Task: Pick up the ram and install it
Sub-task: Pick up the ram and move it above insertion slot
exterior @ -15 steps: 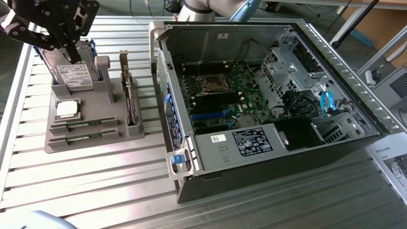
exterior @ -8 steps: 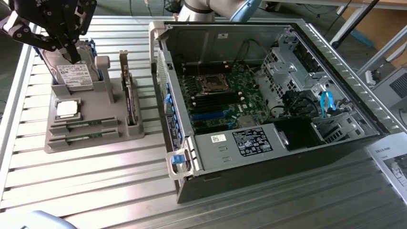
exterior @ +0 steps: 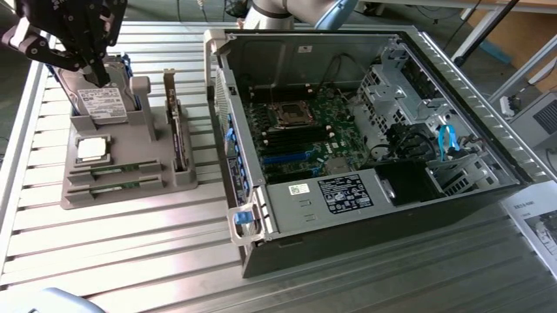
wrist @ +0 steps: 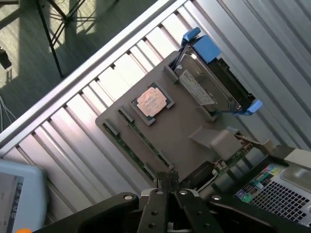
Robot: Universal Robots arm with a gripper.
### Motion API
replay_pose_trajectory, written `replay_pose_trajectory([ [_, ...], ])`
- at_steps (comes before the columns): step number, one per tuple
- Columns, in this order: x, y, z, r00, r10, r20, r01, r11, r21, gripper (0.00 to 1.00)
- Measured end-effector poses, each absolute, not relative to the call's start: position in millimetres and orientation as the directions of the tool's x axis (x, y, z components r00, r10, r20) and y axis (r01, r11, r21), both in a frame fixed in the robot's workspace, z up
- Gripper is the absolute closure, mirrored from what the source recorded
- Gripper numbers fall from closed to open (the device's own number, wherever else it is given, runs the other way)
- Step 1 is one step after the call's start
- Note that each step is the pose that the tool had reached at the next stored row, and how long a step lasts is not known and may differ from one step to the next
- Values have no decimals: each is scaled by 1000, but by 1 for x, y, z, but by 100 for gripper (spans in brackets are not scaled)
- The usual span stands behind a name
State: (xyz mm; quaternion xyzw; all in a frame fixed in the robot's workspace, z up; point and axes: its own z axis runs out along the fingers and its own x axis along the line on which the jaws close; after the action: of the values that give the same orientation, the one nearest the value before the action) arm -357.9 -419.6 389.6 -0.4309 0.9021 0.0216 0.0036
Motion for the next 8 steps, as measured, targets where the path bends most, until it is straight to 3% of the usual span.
replay_pose_trajectory([
  [8,-358,-420,390,-527,-849,-25,-850,526,36,90],
])
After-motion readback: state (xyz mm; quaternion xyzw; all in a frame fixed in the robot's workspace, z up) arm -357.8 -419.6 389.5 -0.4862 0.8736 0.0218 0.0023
